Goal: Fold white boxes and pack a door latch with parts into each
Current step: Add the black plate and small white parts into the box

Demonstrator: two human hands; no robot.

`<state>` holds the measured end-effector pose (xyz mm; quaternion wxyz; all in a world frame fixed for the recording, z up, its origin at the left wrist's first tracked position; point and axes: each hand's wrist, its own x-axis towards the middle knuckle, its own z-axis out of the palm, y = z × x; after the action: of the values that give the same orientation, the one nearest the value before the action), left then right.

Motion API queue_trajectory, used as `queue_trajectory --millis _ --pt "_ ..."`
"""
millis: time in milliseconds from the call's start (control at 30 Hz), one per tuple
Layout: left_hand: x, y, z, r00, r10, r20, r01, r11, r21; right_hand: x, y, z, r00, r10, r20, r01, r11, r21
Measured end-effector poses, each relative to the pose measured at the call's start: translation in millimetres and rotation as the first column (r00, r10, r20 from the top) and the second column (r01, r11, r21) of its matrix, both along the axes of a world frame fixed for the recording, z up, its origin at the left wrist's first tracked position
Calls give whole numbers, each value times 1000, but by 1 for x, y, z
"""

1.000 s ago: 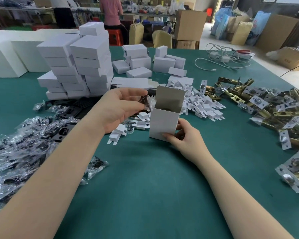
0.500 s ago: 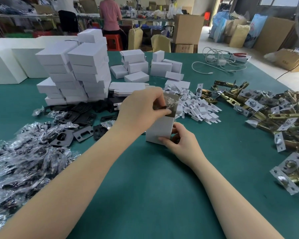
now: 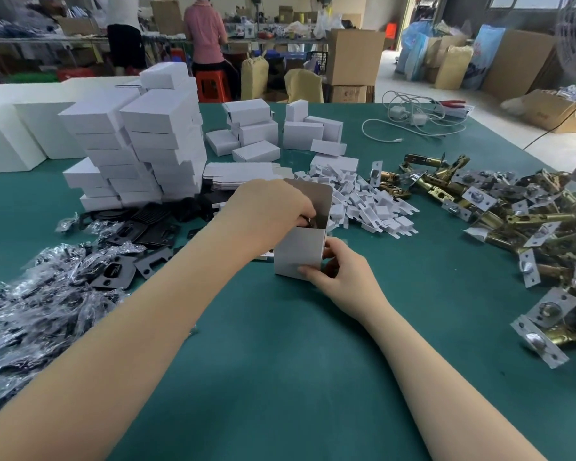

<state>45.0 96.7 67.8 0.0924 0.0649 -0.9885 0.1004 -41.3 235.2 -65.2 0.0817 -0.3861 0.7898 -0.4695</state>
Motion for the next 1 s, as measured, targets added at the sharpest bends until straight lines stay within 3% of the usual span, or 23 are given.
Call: queue_trajectory --millis 67,167,233,300,333,400,467,500,633,733,800,900,1000 --pt "-3 -2 0 996 -31 80 36 997 -68 0 0 0 1000 0 1 0 1000 0" --pt "-5 -4 -8 993 -93 71 98 992 -73 -1 -1 -1 1000 -5 -1 5 1000 8" --pt "0 -5 -17 982 -144 -123 147 989 18 -1 -1 -2 1000 -10 -3 10 1000 10" --pt "10 -4 -29 864 -74 -499 226 941 251 -1 -1 -2 1000 -3 -5 3 1000 -3" --pt "15 -2 -39 761 25 -648 278 890 361 -1 -1 -2 1000 3 -10 -4 1000 -14" --pt "20 6 -62 657 255 -709 336 743 578 -1 -1 -1 999 25 -19 -26 999 -25" --pt "17 14 -81 714 397 -576 348 513 785 0 0 0 999 48 -19 -49 998 -30" --pt "15 17 -90 737 418 -531 346 440 828 0 0 0 998 56 -18 -56 998 -28" --pt "13 14 -116 732 365 -575 359 510 781 0 -1 -3 998 57 -20 -57 998 0" --pt "14 7 -123 785 335 -521 344 463 817 -2 -2 -5 999 23 30 -21 999 -42" --pt "15 4 -127 792 311 -525 346 480 806 -1 -1 -4 1000 -16 -5 16 996 -83" --pt "18 6 -126 778 247 -578 381 545 747 7 1 2 993 -96 -66 77 965 -250" --pt "17 9 -128 780 190 -596 438 513 738 14 3 6 980 -169 -105 114 909 -401"
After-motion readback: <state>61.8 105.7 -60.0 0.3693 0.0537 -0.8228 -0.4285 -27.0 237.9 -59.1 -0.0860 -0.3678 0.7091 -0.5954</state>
